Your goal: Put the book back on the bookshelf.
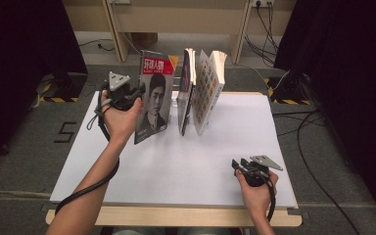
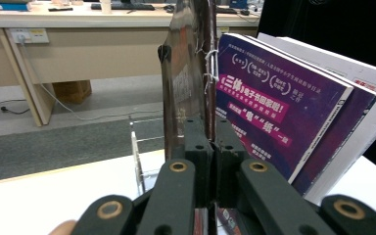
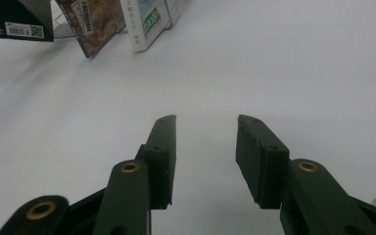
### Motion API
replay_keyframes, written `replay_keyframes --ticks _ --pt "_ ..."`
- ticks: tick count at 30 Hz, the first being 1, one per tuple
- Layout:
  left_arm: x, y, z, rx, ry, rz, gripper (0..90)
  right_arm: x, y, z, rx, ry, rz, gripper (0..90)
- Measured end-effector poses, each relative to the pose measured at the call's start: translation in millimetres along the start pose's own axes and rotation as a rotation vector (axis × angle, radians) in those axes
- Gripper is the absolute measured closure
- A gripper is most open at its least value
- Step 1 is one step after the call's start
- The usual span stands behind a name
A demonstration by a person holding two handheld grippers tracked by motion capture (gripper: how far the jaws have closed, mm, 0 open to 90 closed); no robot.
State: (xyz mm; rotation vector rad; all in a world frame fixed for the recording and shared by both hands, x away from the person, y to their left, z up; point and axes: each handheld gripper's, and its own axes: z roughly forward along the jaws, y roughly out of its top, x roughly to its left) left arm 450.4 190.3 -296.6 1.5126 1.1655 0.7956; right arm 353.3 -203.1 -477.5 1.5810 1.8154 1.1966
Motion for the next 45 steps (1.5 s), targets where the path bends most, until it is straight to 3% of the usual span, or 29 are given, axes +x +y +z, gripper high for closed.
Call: replay_keyframes --ticks 12,21,34,45 --pt "14.7 -4.8 -19.1 -0.012 0.035 -0.013 87.1 2.4 -0.8 1.4 0.011 0.002 -0.005 60.5" --pt "17.2 -3.5 -26.8 -0.024 0.048 -0.014 87.1 3.3 -1.1 2.2 0.013 0.003 -0.006 60.5" --pt "18.4 -6.2 -4.2 -0.001 0.047 -0.038 87.1 1.4 -0.9 1.4 0.009 -0.001 -0.006 60.7" --pt "16.8 1.2 23.4 0.019 0.056 -0.054 87.1 1.2 -0.6 0.8 0.004 -0.001 -0.006 60.9"
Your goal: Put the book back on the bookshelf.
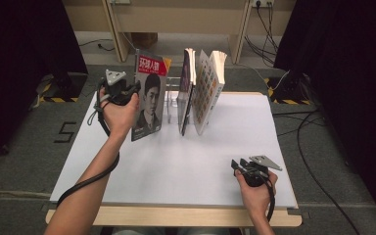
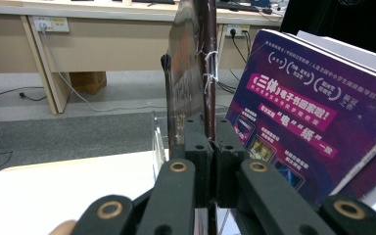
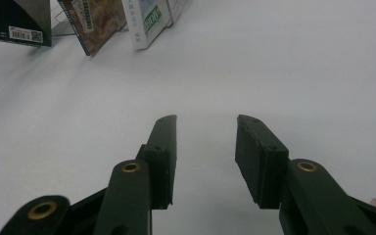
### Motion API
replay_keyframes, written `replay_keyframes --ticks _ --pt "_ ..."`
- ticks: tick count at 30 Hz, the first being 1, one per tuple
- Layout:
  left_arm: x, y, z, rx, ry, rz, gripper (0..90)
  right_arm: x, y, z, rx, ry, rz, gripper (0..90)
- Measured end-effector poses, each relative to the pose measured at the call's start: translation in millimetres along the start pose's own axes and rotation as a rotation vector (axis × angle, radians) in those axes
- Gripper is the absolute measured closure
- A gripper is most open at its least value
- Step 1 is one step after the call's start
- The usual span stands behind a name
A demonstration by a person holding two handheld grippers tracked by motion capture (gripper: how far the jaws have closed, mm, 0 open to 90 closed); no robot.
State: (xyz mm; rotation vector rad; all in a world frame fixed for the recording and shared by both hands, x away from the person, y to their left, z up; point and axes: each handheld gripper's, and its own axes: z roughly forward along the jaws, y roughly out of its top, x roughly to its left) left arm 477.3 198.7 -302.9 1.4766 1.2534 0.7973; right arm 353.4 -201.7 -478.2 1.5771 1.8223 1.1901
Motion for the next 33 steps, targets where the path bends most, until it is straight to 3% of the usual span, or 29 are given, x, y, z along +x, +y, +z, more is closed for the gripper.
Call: replay_keyframes --ticks 18,25,30,33 --pt "-7.1 25.6 35.2 -0.053 0.024 -0.001 87.0 -1.4 -1.2 2.0 0.009 0.0 -0.001 61.1" --pt "-2.0 7.7 47.0 -0.053 0.064 0.013 86.9 -1.1 -1.8 2.6 0.009 0.003 -0.003 61.2" --pt "-0.3 -4.7 38.9 -0.09 0.081 0.054 86.8 -1.3 -1.7 2.4 0.008 0.0 -0.002 61.2" --pt "3.5 -13.9 31.1 -0.099 0.076 0.056 86.6 -0.7 -1.7 2.6 0.007 0.002 -0.006 61.2"
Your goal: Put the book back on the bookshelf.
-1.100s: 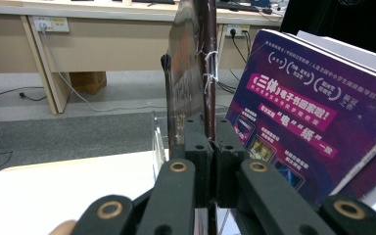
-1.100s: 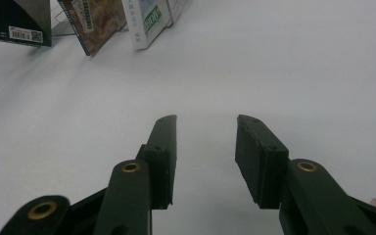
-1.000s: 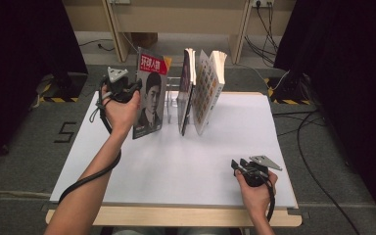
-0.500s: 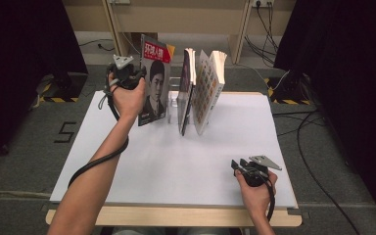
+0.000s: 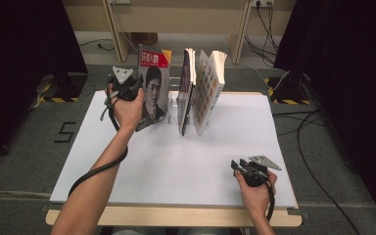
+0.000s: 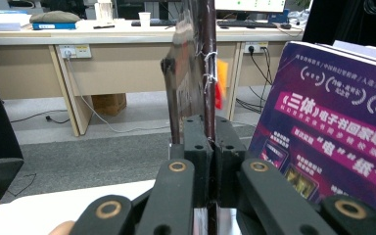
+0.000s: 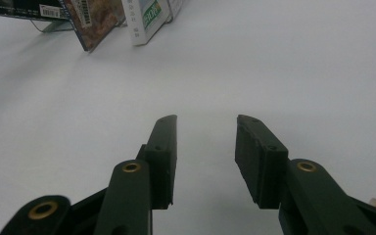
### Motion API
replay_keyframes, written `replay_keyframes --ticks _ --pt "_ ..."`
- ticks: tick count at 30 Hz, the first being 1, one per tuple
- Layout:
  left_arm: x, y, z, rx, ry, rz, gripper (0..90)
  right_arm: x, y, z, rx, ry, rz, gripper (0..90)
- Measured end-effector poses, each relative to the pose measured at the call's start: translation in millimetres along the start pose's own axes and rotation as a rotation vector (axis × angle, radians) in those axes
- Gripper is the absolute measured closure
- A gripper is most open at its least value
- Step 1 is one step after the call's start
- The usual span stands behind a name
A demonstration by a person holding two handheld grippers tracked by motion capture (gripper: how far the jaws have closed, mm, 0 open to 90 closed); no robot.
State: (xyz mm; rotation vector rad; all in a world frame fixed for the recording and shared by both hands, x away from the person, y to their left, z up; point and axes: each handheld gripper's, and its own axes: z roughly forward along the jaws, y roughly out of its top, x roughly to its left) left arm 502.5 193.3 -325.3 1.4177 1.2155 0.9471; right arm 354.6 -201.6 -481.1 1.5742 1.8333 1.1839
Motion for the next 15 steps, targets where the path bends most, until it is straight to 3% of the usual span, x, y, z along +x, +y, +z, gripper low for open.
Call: replay_keyframes --ticks 15 --pt "13.2 -44.2 -42.8 0.021 -0.057 0.005 85.9 2.7 -0.4 -0.2 0.006 0.004 -0.006 61.1"
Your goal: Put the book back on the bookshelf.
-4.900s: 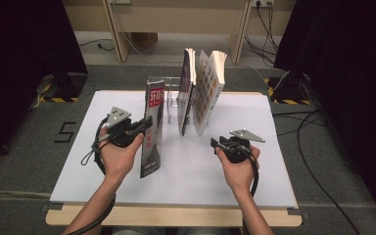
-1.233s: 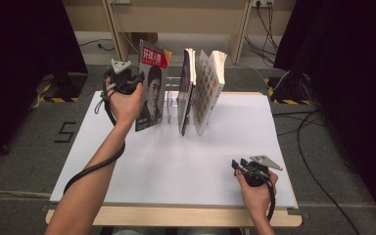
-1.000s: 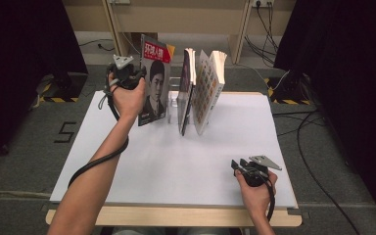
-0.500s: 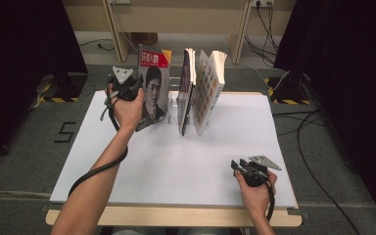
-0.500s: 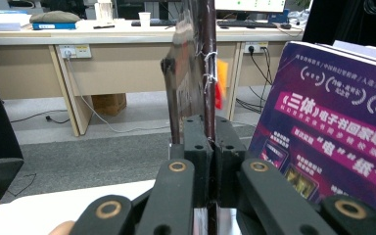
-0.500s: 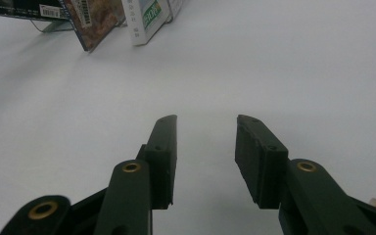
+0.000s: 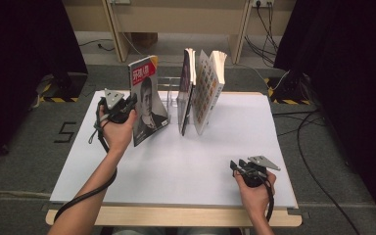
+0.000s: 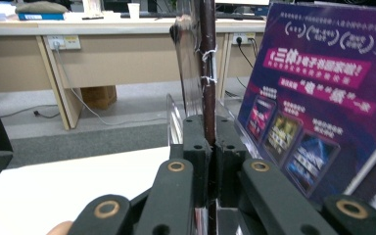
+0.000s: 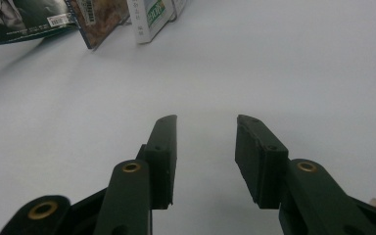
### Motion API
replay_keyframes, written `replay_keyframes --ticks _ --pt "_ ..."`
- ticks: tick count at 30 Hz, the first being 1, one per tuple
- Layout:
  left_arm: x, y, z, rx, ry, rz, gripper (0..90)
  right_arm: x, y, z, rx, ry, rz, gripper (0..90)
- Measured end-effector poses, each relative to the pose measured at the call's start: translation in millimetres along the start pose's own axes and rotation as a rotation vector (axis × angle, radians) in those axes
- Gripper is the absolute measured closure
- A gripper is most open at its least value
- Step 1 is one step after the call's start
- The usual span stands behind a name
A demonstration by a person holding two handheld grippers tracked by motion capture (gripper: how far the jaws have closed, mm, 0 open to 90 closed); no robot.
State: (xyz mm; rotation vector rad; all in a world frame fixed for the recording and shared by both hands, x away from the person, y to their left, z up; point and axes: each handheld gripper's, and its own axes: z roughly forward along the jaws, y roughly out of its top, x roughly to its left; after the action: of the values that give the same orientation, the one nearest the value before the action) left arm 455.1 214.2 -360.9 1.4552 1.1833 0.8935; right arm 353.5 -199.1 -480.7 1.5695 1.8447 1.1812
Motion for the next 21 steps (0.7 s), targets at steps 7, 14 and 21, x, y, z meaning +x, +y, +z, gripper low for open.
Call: replay_keyframes --ticks 7,14,21 --pt "0.7 -14.9 -17.5 0.016 -0.017 0.01 85.6 1.0 -0.2 0.0 0.002 0.0 -0.003 61.1" --pt "7.0 -31.4 -34.1 0.026 -0.023 -0.023 84.9 2.6 0.0 -0.1 0.006 0.001 -0.004 60.9" --pt "13.9 -41.8 -40.3 0.022 -0.019 -0.05 81.7 4.4 -0.3 1.0 0.012 0.006 -0.007 60.7"
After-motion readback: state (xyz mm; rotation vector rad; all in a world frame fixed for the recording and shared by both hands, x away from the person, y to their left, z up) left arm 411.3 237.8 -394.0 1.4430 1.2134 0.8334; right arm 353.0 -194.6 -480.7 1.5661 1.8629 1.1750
